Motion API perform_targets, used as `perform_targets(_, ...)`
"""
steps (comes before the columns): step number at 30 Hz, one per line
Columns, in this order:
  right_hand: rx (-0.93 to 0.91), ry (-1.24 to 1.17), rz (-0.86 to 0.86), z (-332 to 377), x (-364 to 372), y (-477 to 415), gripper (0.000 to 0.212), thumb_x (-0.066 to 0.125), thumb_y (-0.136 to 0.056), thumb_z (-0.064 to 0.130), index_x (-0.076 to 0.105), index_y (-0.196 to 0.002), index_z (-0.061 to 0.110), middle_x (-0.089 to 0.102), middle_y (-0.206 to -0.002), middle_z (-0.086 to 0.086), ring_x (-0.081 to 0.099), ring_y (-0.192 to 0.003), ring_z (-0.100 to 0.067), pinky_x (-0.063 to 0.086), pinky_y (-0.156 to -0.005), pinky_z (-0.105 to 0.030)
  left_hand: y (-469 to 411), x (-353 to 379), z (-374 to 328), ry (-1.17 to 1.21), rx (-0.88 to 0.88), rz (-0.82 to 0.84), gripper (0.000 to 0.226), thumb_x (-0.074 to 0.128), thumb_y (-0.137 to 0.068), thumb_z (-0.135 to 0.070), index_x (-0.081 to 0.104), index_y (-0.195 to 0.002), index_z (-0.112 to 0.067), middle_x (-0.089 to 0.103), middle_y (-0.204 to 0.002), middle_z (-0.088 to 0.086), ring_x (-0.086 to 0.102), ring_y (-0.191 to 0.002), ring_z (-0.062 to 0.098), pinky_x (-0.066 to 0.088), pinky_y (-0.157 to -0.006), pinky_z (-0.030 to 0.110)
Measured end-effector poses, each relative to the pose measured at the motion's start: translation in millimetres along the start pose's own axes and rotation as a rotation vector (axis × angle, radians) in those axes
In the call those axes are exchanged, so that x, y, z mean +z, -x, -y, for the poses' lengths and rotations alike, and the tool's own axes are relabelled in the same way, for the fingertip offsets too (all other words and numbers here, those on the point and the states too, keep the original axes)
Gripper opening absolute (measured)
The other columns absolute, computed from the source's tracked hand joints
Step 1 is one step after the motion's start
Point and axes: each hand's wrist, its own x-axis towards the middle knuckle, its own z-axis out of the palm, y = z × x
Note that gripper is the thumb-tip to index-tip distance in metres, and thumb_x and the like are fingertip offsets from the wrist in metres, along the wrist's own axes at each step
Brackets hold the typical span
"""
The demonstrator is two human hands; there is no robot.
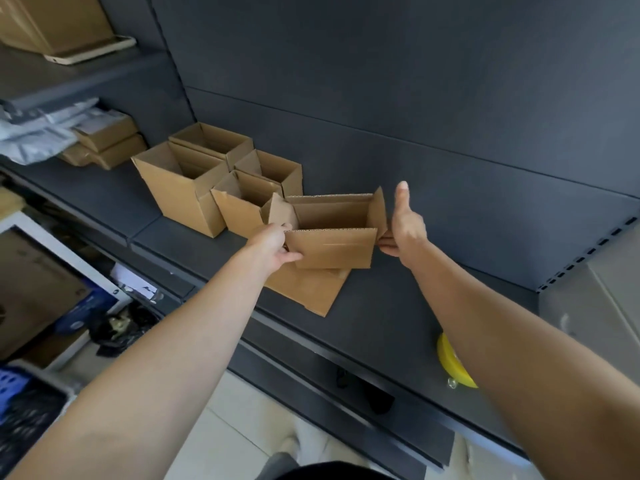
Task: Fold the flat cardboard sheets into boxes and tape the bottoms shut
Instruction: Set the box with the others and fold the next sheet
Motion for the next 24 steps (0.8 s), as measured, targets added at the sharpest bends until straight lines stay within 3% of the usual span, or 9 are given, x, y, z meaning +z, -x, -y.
perform_targets(3,0.075,-0.159,0.091,-12,4,-13,0.08,0.029,-0.091,0.069,0.053,-0.128,0.003,0.063,-0.12,-0.015,0.061,-0.107,-0.028,0.05,-0.091,-0.038,-4,-20,-18,-0.043,0.013,0.019,0.034,0.036,-0.1,-0.002,0.049,-0.131,-0.004,0.037,-0.146,0.014,0.04,-0.131,0.038,0.048,-0.092,0.053)
perform_targets(8,0.136,0.065,0.099,-34,30,-28,0.051,0.06,-0.091,0.038,0.049,-0.134,0.011,0.049,-0.138,-0.006,0.048,-0.122,-0.027,0.046,-0.097,-0.035,-8,-52,-42,-0.121,0.02,0.04,0.028,0.045,-0.098,-0.002,0.052,-0.125,-0.004,0.036,-0.146,0.015,0.044,-0.124,0.04,0.048,-0.091,0.055)
perform_targets(10,0.126,0.147,0.087,-36,41,-35,0.047,0.063,-0.09,0.027,0.049,-0.133,0.012,0.047,-0.139,-0.005,0.046,-0.124,-0.024,0.046,-0.097,-0.034,-12,-62,-45,-0.149,0.015,0.046,0.03,0.046,-0.097,-0.001,0.052,-0.126,-0.004,0.038,-0.144,0.016,0.05,-0.113,0.038,0.047,-0.093,0.056)
perform_targets(14,0.141,0.198,0.07,-39,60,-53,0.047,0.059,-0.093,0.016,0.045,-0.137,0.008,0.046,-0.141,-0.009,0.046,-0.126,-0.026,0.044,-0.098,-0.035,-22,-79,-46,-0.161,-0.01,0.049,0.037,0.047,-0.097,0.0,0.044,-0.133,-0.003,0.038,-0.146,0.013,0.045,-0.125,0.039,0.043,-0.097,0.058)
perform_targets(19,0.193,0.102,0.037,-48,74,-70,0.045,0.059,-0.092,0.009,0.046,-0.134,0.001,0.05,-0.138,-0.016,0.051,-0.124,-0.031,0.045,-0.101,-0.038,-34,-85,-40,-0.193,-0.028,-0.018,0.014,0.053,-0.093,0.001,0.052,-0.106,-0.004,0.038,-0.145,0.019,0.041,-0.129,0.04,0.044,-0.095,0.059)
perform_targets(24,0.284,-0.009,0.019,-53,76,-79,0.034,0.063,-0.087,0.006,0.058,-0.121,0.005,0.058,-0.128,-0.011,0.055,-0.117,-0.026,0.044,-0.101,-0.035,-41,-88,-35,-0.137,-0.064,-0.034,0.032,0.053,-0.093,0.001,0.047,-0.124,-0.004,0.038,-0.143,0.021,0.044,-0.125,0.041,0.044,-0.094,0.061)
